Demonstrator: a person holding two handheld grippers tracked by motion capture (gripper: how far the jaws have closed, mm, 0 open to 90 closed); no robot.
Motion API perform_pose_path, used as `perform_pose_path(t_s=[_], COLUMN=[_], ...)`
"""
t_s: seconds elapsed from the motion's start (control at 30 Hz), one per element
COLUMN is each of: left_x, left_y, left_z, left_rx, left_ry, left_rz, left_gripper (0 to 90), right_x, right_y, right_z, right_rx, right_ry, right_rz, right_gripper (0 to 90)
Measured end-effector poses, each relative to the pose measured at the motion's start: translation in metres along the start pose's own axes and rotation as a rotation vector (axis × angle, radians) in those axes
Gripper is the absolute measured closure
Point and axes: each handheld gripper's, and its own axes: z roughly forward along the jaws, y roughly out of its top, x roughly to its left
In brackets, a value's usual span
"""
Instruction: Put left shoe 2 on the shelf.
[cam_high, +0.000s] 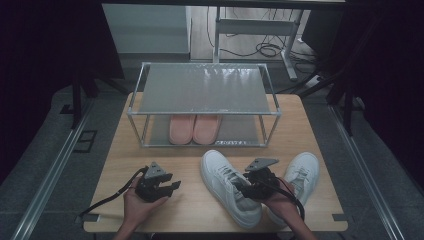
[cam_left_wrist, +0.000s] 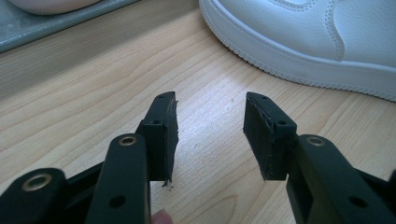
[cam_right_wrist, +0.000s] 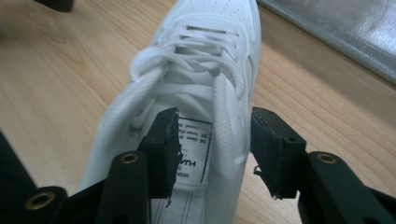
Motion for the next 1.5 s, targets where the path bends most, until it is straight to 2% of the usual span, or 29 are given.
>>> perform_pose_path(t_s=[0.03, 0.2, 0.27, 0.33, 0.4, 0.43, 0.53, 0.7, 0.77, 0.97, 1.1, 1.3, 1.5], left_x=[0.0, 0.0, 0.0, 0.0, 0.0, 0.001, 0.001, 0.001, 0.001, 0.002, 0.002, 0.002, 0.002], left_y=[0.0, 0.0, -0.001, -0.001, -0.001, -0.001, -0.001, 0.0, 0.0, 0.0, 0.0, 0.0, -0.001], left_z=[0.0, 0.0, 0.001, 0.002, 0.001, 0.001, 0.001, 0.0, 0.0, -0.002, -0.002, -0.002, -0.003], left_rx=[-0.001, 0.0, -0.001, 0.001, 0.0, -0.002, -0.003, -0.005, -0.006, -0.007, -0.007, -0.007, -0.008], left_ry=[0.001, -0.002, -0.003, -0.001, -0.002, -0.001, -0.001, 0.001, 0.001, 0.005, 0.006, 0.009, 0.016], left_rz=[0.0, -0.004, -0.01, -0.009, -0.01, -0.007, -0.006, -0.004, -0.004, -0.001, -0.001, -0.004, -0.004], left_gripper=[55.4, 55.4, 55.4, 55.4, 55.4, 55.4, 55.5, 55.5, 55.5, 55.6, 55.5, 55.5, 55.5], right_x=[0.0, 0.0, 0.0, 0.002, 0.003, 0.005, 0.003, 0.003, 0.003, 0.009, 0.009, 0.011, 0.01], right_y=[0.001, 0.003, 0.003, 0.005, 0.006, 0.007, 0.007, 0.006, 0.006, 0.01, 0.011, 0.013, 0.019], right_z=[0.003, 0.006, 0.007, 0.012, 0.013, 0.013, 0.013, 0.008, 0.007, -0.001, -0.003, -0.01, -0.024], right_rx=[0.019, 0.034, 0.039, 0.088, 0.093, 0.102, 0.097, 0.048, 0.042, -0.041, -0.072, -0.125, -0.206], right_ry=[-0.024, -0.063, -0.066, -0.081, -0.082, -0.1, -0.1, -0.069, -0.065, -0.046, -0.035, 0.002, 0.033], right_rz=[-0.014, 0.002, 0.001, -0.008, -0.012, -0.019, -0.008, 0.053, 0.056, 0.076, 0.082, 0.084, 0.098], right_gripper=[58.4, 64.2, 65.8, 72.8, 73.8, 76.4, 78.4, 80.3, 80.4, 81.2, 81.3, 81.5, 81.5])
